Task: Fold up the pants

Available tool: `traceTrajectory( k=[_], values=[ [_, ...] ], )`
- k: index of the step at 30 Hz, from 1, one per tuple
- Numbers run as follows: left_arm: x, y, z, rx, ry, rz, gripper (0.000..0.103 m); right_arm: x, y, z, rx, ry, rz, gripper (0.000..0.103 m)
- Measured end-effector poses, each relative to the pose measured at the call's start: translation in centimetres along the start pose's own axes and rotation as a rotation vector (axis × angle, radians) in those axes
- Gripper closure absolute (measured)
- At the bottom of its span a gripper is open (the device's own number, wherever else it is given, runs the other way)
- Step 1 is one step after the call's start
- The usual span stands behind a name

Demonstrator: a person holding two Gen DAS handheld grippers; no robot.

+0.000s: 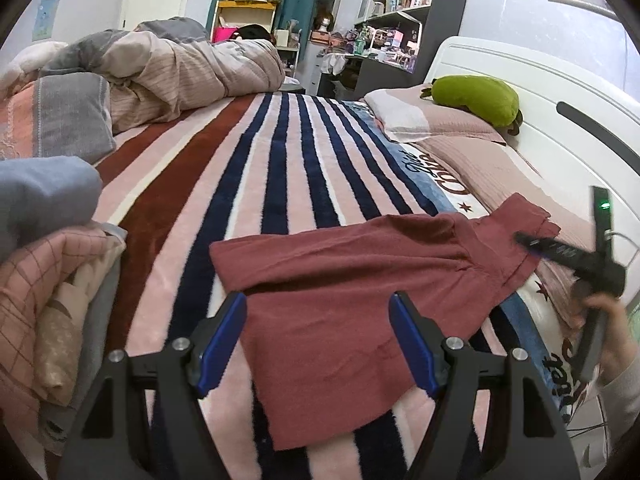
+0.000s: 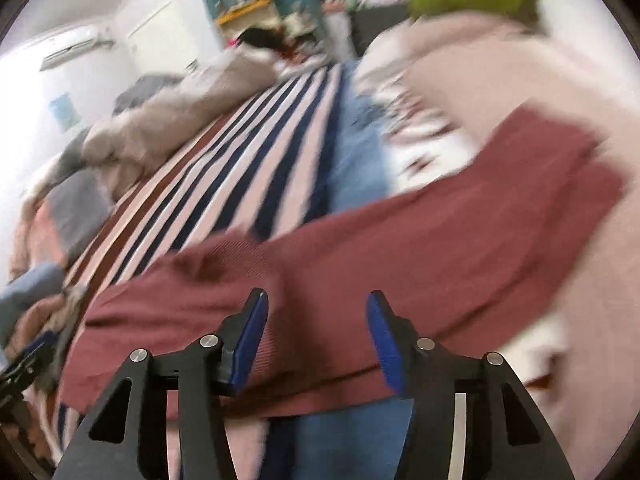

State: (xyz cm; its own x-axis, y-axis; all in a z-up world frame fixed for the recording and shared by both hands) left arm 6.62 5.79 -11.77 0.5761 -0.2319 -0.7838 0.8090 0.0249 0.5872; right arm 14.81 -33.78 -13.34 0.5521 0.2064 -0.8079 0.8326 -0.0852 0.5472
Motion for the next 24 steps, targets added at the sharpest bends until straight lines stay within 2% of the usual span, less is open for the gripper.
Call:
traceTrajectory(
  k=[3,8,14,21,22,24],
  values=[
    [-0.2,0.1,-0.3,-0.017,-0.010,0.010,0.033,-3.5,1.1,3.8,0.034,-0.141,0.058,0.051],
    [0.0,0.2,0.1,-0.020,-0.021,0.013,0.033,-5.8,2.4,8.3,0.066,-0.294,0.057,0.051],
    [0.4,0.4,0.6,-0.008,-0.010,0.006,0.032,-3.2,3.8,9.9,0.066,-0.273,-0.034,0.051],
    [1.6,0.6,0.3,-0.019,0.019,-0.010,0.032,0.5,6.3,9.9,0.025,-0.285,-0.068,0.052],
    [1.8,0.7,0.4,-0.020,0.020,-0.011,0.032,1.0,6.7,9.9,0.019,-0.293,-0.075,0.054],
    [2.0,0.7,0.4,-0.020,0.021,-0.012,0.032,1.9,7.6,10.0,0.010,-0.323,-0.089,0.067]
  ],
)
Point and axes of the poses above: each gripper's, at about its wrist camera, not at the fingertips, and x roughly the way its jaws point, z to its right, y to its top, the point moved 4 cm from there along x, roughly the way its jaws point, and after that the axes turned 14 degrees about -z, right-handed, at the moved point
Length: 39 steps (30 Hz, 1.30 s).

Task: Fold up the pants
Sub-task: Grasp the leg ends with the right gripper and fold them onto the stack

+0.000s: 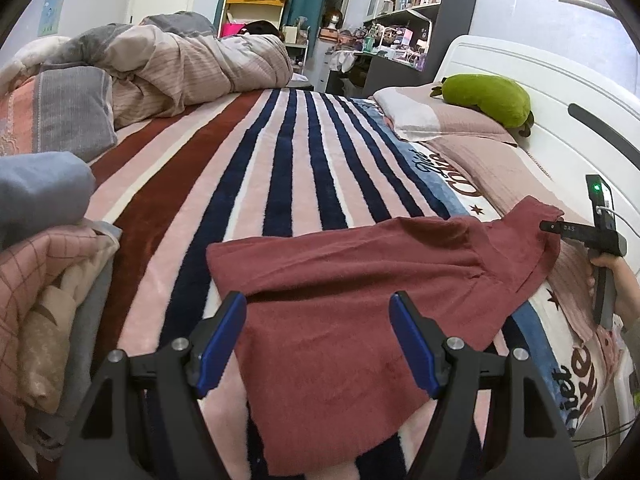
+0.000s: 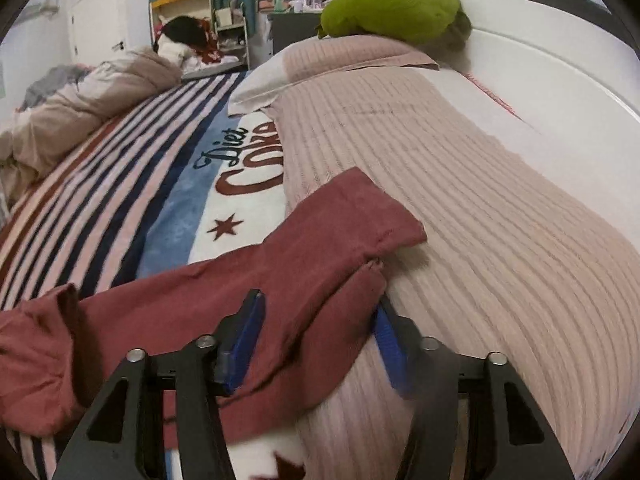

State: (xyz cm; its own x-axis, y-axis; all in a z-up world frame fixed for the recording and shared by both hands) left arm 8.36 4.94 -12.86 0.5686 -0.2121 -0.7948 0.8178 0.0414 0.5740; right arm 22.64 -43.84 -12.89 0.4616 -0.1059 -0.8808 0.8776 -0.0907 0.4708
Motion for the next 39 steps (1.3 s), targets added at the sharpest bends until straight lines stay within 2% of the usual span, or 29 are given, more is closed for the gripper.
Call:
traceTrajectory(
  k=[1,3,6,13,18,24,31,34,39],
  values=[
    [0.2,0.0,0.1,0.002,-0.001,-0.001,0.032,0.2,0.2,0.0,-0.002,-0.006,-0.005,0.071],
    [0.3,0.0,0.3,0.006,-0.004,-0.002,0.032,0.4,0.6,-0.3,-0.013,-0.019,-0.012,0.093],
    [0.4,0.1,0.4,0.011,-0.008,-0.001,0.032,-0.1,0.7,-1.1,-0.044,-0.016,0.010,0.095],
    [-0.6,0.1,-0.2,0.006,-0.019,0.022,0.032,-4.7,0.4,-4.2,-0.093,0.077,0.093,0.096],
    [-2.0,0.0,-0.9,-0.002,-0.031,0.054,0.032,-9.2,0.4,-8.6,-0.177,0.143,0.145,0.096],
    [-4.1,-0.5,-2.3,-0.022,-0.043,0.101,0.032,-14.9,0.0,-15.8,-0.308,0.247,0.196,0.096],
    [-6.1,-1.2,-3.9,-0.047,-0.035,0.136,0.032,-17.2,-2.3,-24.2,-0.446,0.386,0.155,0.096],
    [-6.7,-1.5,-4.7,-0.055,-0.023,0.143,0.032,-16.4,-4.2,-28.4,-0.510,0.436,0.110,0.096],
    [-7.5,-2.0,-5.5,-0.061,-0.006,0.143,0.032,-13.2,-7.5,-33.0,-0.570,0.500,0.014,0.096]
  ],
)
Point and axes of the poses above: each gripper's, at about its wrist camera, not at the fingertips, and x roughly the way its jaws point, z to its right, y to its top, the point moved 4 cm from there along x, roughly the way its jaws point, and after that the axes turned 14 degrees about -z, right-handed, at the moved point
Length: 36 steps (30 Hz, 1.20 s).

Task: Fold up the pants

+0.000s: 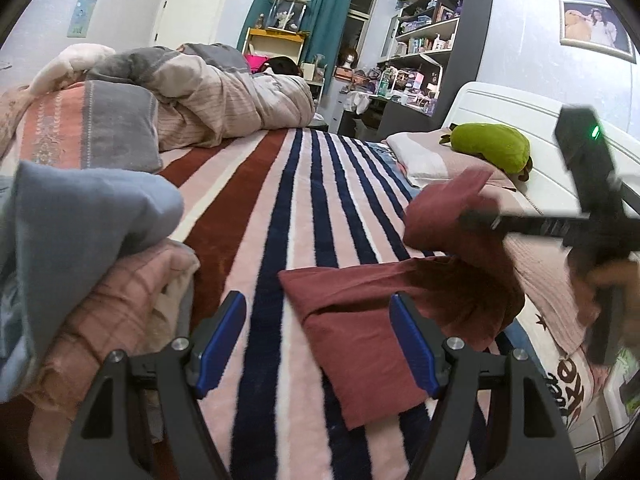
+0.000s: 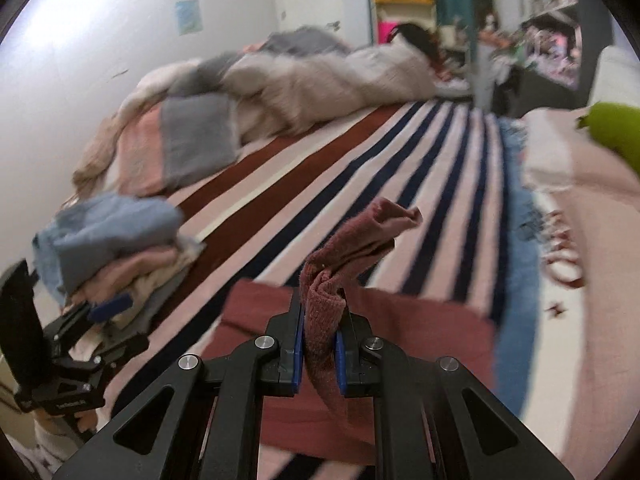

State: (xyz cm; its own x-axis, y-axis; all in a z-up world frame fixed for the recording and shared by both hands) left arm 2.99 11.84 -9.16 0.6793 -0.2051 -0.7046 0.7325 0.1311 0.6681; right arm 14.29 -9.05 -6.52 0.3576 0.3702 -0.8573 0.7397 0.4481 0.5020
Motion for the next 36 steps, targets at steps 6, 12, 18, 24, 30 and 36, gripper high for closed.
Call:
traceTrajectory(
  k=[6,12,18,24,30,36],
  values=[
    [0.1,-0.5,-0.6,-0.002,0.015,-0.020,0.032,6.9,-3.1,-2.0,-0.016,0.073,-0.118,0.096],
    [1.2,-0.5,0.0,0.010,-0.007,-0.053,0.032,9.1,-5.2,-1.5,-0.018,0.119,-0.201,0.079],
    [2.8,-0.4,2.3,0.043,-0.057,-0.083,0.028,5.4,-6.5,-0.5,-0.024,0.126,-0.138,0.068],
    [5.5,-0.1,5.1,0.069,-0.131,-0.129,0.028,0.6,-8.1,3.5,0.049,0.058,-0.024,0.064],
    [9.2,0.2,7.5,0.079,-0.124,-0.187,0.028,-1.0,-9.9,7.6,0.176,0.094,0.025,0.064],
    [11.7,0.3,6.4,0.012,0.006,-0.214,0.029,-0.9,-11.0,8.7,0.222,0.113,0.019,0.064]
  ],
)
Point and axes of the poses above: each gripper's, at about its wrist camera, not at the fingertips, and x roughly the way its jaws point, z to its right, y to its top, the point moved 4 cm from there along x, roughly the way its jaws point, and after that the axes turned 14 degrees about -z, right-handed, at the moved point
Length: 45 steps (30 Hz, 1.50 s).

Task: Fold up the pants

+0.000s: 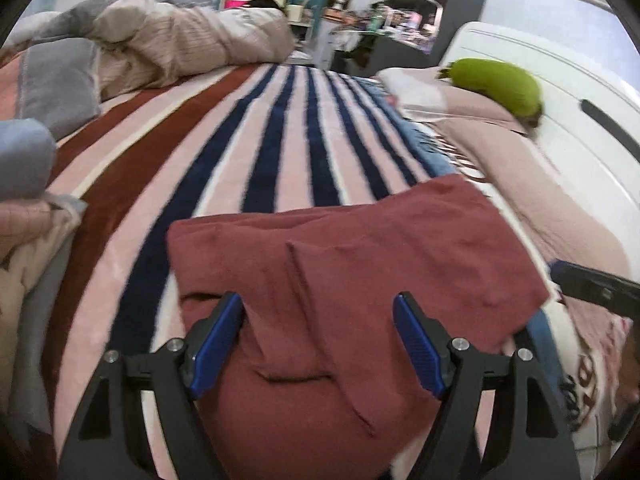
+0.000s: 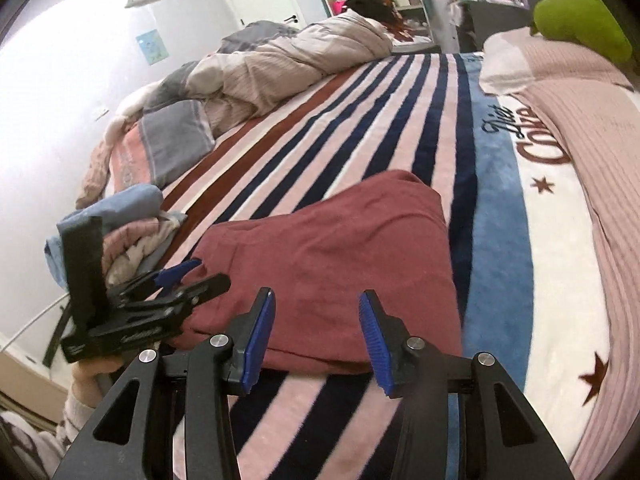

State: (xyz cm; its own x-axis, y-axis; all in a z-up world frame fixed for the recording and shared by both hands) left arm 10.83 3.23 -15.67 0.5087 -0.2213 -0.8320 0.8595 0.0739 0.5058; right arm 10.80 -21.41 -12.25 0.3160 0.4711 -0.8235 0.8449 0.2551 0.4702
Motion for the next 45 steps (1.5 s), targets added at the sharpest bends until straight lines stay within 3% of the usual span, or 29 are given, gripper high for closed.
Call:
traceTrajectory(
  k=[4,6,8,10,12,18,22,29,30,31,33,36,42,45],
  values=[
    [0.3,-0.4,-1.1,-0.018,0.017,-0.014,0.030,0.2,-0.4,0.3,0.004,0.004,0.002,0.064],
    [0.5,-0.7,-1.2,-0.005,0.028,-0.031,0.037,0.3,-0.4,0.5,0.008,0.002,0.005,0.064],
    [0.7,-1.0,-1.4,-0.007,0.013,-0.048,0.052,0.5,-0.4,0.9,0.023,0.006,0.006,0.064],
    [0.6,-1.2,-1.6,-0.009,0.017,-0.053,0.077,0.6,-0.3,1.5,0.041,0.005,0.010,0.064],
    [0.4,-1.2,-1.9,-0.017,0.023,-0.052,0.095,0.7,-0.1,2.2,0.052,-0.009,0.020,0.064],
    [-1.0,-1.6,-2.8,-0.037,-0.017,-0.023,0.097,0.7,0.8,4.1,0.082,-0.058,0.036,0.064],
    [-2.1,-1.7,-3.3,-0.041,0.030,0.009,0.097,0.7,1.3,5.2,0.101,-0.085,0.045,0.064],
    [-1.3,-2.0,-4.8,-0.080,0.037,-0.037,0.094,2.0,1.6,6.5,0.118,-0.085,0.010,0.064],
    [-1.4,-2.0,-4.7,-0.076,0.050,-0.040,0.082,2.2,1.6,6.6,0.122,-0.083,0.004,0.062],
    [-1.6,-2.0,-4.8,-0.077,0.067,-0.037,0.059,2.3,1.7,6.6,0.123,-0.084,0.004,0.061],
    [-2.5,-2.0,-5.1,-0.090,0.049,-0.008,0.036,2.1,1.8,6.8,0.123,-0.086,0.012,0.054],
    [-3.1,-1.9,-5.8,-0.117,-0.021,-0.015,0.032,2.0,2.3,6.8,0.101,-0.062,0.012,0.041],
    [-1.5,-2.0,-5.7,-0.141,-0.154,-0.075,0.029,3.7,2.8,6.9,0.061,0.017,-0.054,0.031],
    [-0.3,-1.9,-5.0,-0.145,-0.207,-0.098,0.029,5.1,2.5,7.3,0.074,0.053,-0.098,0.031]
  ],
)
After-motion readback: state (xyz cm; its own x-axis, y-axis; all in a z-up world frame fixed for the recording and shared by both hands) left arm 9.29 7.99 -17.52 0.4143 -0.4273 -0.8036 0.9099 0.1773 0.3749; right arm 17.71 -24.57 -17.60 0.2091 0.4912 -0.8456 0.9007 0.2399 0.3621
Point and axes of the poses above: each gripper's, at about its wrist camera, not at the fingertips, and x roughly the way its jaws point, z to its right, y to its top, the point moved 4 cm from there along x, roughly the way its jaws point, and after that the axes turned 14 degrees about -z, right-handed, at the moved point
